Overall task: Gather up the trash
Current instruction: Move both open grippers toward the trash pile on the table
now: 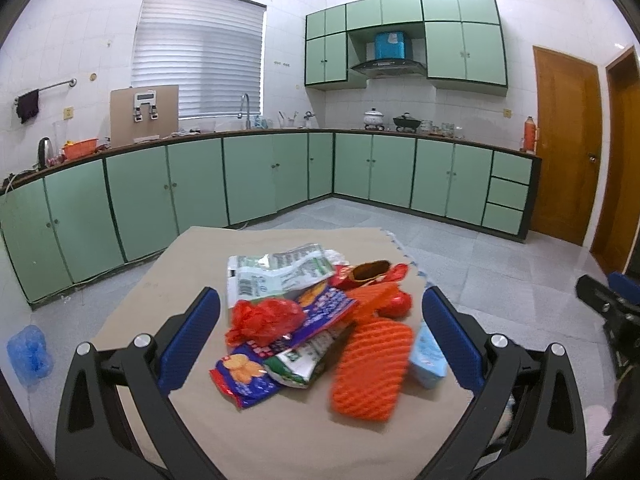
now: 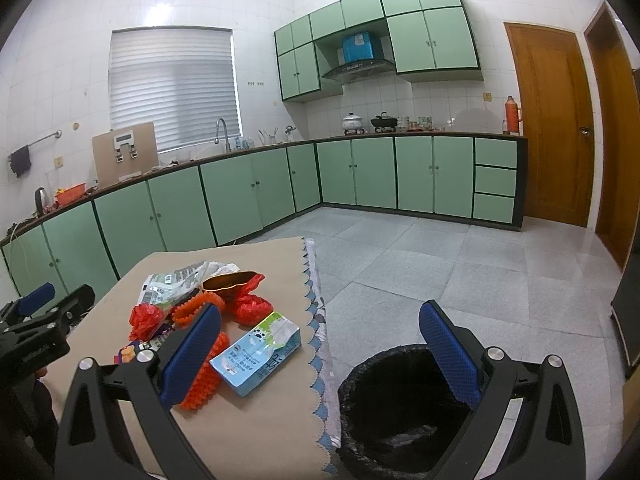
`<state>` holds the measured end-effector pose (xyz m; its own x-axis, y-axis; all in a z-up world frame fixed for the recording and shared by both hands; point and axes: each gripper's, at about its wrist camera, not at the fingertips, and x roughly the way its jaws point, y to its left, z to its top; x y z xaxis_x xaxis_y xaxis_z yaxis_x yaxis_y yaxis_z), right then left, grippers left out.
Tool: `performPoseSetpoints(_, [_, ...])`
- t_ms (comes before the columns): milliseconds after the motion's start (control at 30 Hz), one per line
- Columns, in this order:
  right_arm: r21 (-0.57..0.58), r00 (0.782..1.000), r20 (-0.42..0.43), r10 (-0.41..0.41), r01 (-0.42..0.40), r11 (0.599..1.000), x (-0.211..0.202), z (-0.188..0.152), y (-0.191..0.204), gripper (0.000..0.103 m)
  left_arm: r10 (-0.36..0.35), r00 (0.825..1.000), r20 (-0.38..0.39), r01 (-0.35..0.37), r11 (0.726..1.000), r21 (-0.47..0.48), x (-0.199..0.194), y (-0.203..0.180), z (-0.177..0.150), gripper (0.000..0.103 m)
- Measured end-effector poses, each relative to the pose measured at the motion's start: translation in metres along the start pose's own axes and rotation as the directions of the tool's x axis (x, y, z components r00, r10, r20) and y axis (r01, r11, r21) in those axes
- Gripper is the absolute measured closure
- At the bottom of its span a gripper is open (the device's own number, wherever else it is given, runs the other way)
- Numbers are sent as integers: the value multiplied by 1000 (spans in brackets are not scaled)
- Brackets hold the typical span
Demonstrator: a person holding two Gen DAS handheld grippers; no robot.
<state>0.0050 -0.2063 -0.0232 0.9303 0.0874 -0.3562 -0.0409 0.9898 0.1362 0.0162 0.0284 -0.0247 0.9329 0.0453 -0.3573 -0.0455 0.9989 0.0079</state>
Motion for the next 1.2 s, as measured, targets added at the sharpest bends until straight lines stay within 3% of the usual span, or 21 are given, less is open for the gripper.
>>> performPoseSetpoints(400, [-45, 996, -59, -62, 59, 997, 53, -35, 32, 6, 56, 996, -64, -53, 998, 42, 37, 36, -37, 5])
performPoseSetpoints(767, [-106, 987, -157, -33, 16, 994, 108, -67, 73, 7, 60, 986, -158, -60, 998, 7, 72, 54, -59, 5])
performPoseSetpoints(1200, [-145, 977, -209, -44, 13, 989, 139, -82, 89, 8, 75, 979, -187, -82, 996, -30, 93, 67, -65, 5])
